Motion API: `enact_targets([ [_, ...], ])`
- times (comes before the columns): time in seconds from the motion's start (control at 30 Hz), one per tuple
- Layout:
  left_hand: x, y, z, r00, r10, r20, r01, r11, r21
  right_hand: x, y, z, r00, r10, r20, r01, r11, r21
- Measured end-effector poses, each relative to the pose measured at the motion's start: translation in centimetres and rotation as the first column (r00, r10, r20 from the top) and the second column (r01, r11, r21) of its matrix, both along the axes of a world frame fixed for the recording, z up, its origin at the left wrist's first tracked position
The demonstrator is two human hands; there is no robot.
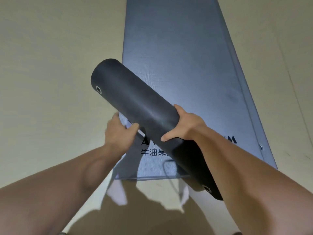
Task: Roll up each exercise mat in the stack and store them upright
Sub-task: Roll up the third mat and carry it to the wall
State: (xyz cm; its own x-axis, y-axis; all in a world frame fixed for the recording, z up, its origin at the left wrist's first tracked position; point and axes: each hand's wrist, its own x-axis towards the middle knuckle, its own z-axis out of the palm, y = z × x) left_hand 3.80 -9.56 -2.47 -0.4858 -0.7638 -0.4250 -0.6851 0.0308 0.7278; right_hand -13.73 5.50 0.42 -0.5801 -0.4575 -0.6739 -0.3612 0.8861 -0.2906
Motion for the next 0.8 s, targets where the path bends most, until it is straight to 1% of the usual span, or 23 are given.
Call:
enact_targets([
  [0.03,0.1,1.2,-0.5,0.99,0.138,0.028,-0.14,0.946,0.291,-0.4,0.1,-0.2,1.0,-0.017,0.024,0.017,1.0,-0.011],
  [0.07,0.2,2.3,-1.1,0.978,0.192,0.081,-0.207,0.846,0.491,-0.7,0.2,-0.4,0.998,-0.034,0.046,0.035,0.999,-0.022],
  [0.1,0.1,3.3,-1.5,0.975,0.195,0.106,-0.219,0.771,0.598,-0.9,0.2,-0.6,0.997,-0.046,0.065,0.048,0.998,-0.031],
  [0.13,-0.1,4.2,-1.8,0.978,0.184,0.095,-0.201,0.736,0.647,-1.1,0.2,-0.7,0.996,-0.052,0.076,0.055,0.998,-0.038],
  [0.2,-0.9,5.3,-2.6,0.981,0.192,0.039,-0.165,0.704,0.691,-1.3,0.3,-0.9,0.995,-0.052,0.083,0.057,0.997,-0.051],
  [0.3,-2.6,6.3,-2.8,0.956,0.287,-0.059,-0.151,0.655,0.74,-1.8,0.5,-0.8,0.993,-0.063,0.096,0.072,0.993,-0.093],
  [0.33,-3.1,6.6,-2.9,0.939,0.332,-0.083,-0.154,0.627,0.764,-1.9,0.6,-0.7,0.992,-0.065,0.104,0.076,0.991,-0.107],
  [0.47,-4.1,7.7,-2.9,0.868,0.479,-0.128,-0.134,0.476,0.869,-2.1,1.3,-1.4,0.975,-0.131,0.18,0.161,0.973,-0.164],
  [0.53,-4.2,7.6,-2.6,0.85,0.516,-0.106,-0.157,0.439,0.885,-1.7,1.5,-1.7,0.965,-0.165,0.205,0.206,0.959,-0.193],
  [0.63,-4.4,7.3,-1.9,0.841,0.537,-0.061,-0.208,0.427,0.88,-1.1,1.6,-1.6,0.958,-0.187,0.216,0.233,0.948,-0.215],
  [0.7,-4.5,6.9,-1.0,0.854,0.515,-0.077,-0.188,0.444,0.876,-0.9,1.7,-1.3,0.954,-0.205,0.221,0.256,0.936,-0.24],
  [0.8,-4.9,5.8,1.5,0.871,0.474,-0.127,-0.145,0.495,0.857,-0.7,1.5,0.5,0.951,-0.223,0.212,0.282,0.908,-0.308],
])
